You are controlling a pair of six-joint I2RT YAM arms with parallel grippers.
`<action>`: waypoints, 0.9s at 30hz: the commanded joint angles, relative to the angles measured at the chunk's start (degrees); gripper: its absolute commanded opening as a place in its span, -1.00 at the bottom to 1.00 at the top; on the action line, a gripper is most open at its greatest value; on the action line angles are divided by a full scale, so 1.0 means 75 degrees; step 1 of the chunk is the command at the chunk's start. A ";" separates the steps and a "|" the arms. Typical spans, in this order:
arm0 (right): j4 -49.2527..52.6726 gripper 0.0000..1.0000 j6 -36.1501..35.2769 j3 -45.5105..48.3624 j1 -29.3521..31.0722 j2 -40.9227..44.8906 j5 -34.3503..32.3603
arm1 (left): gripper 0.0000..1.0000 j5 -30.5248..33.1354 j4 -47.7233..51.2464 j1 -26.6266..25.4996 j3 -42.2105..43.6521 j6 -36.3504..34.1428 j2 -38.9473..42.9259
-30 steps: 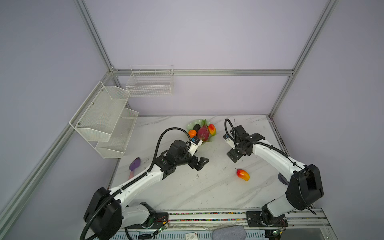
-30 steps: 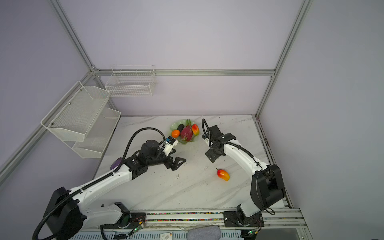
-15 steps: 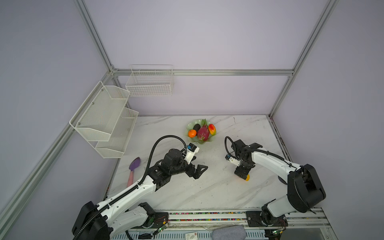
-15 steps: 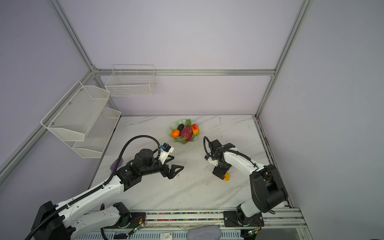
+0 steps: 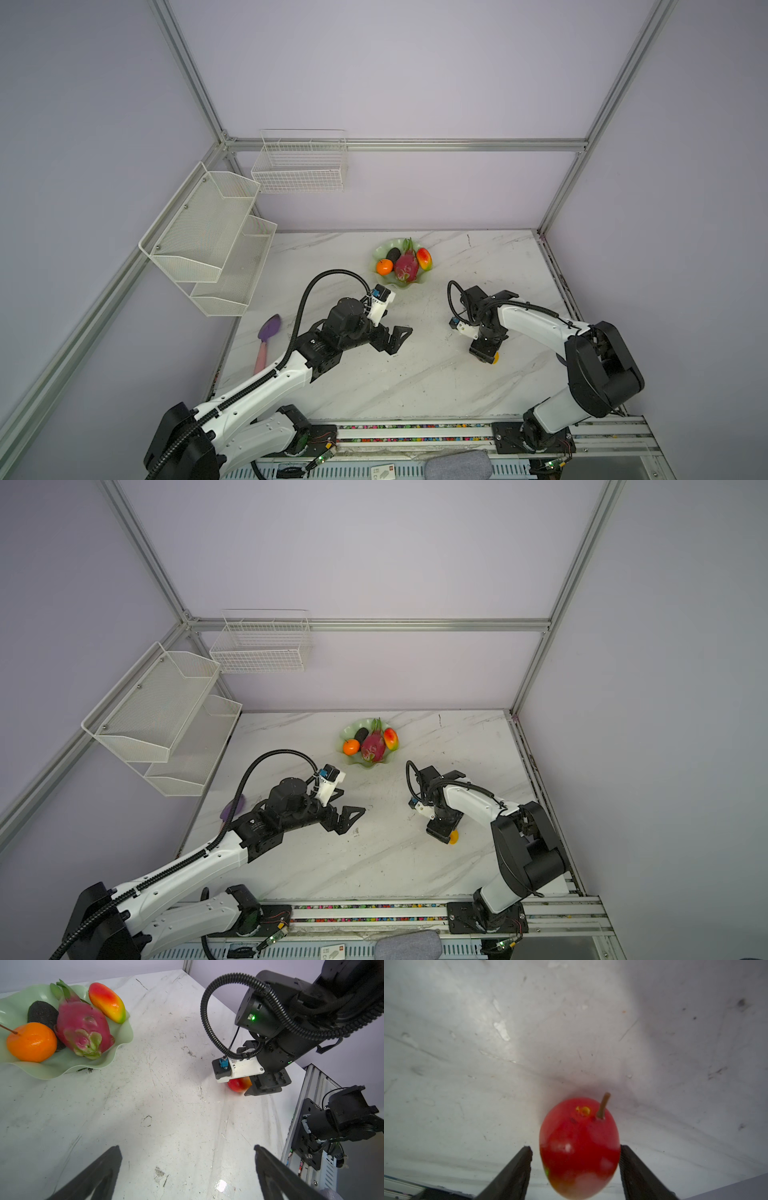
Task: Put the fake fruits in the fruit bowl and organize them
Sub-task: 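Withdraw the left gripper while the right gripper grasps the red apple, then carry the red apple into the bowl with the right gripper and release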
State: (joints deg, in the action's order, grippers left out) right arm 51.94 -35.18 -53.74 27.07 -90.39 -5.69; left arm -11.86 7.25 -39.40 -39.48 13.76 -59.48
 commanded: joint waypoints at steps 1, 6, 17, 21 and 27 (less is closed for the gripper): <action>-0.0073 0.23 -0.0091 -0.0023 0.0048 -0.0131 0.0226 | 1.00 0.0490 -0.0064 -0.0003 0.0255 -0.0153 0.0298; -0.0035 -0.31 -0.0326 -0.0243 0.0078 -0.0413 0.0142 | 1.00 0.1472 0.0181 -0.0009 0.0239 0.0065 0.0697; -0.1578 -0.38 -0.1483 -0.3987 0.1140 -0.1121 0.0472 | 1.00 0.2917 0.0770 0.0228 -0.0312 0.0329 0.0679; -0.1791 -0.40 -0.2031 -0.5296 0.1224 -0.2322 0.0220 | 1.00 0.2962 0.0838 0.0386 -0.0670 0.0576 0.0464; -0.2455 -0.43 -0.2244 -0.5983 0.1219 -0.3441 -0.0376 | 1.00 0.2986 0.0850 0.0575 -0.0773 0.0913 0.0543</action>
State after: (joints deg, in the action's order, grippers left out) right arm 35.62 -48.97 -97.93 36.51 -114.67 -6.09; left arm 9.52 14.66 -35.66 -39.77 18.50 -56.62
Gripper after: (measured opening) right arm 0.474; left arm 0.999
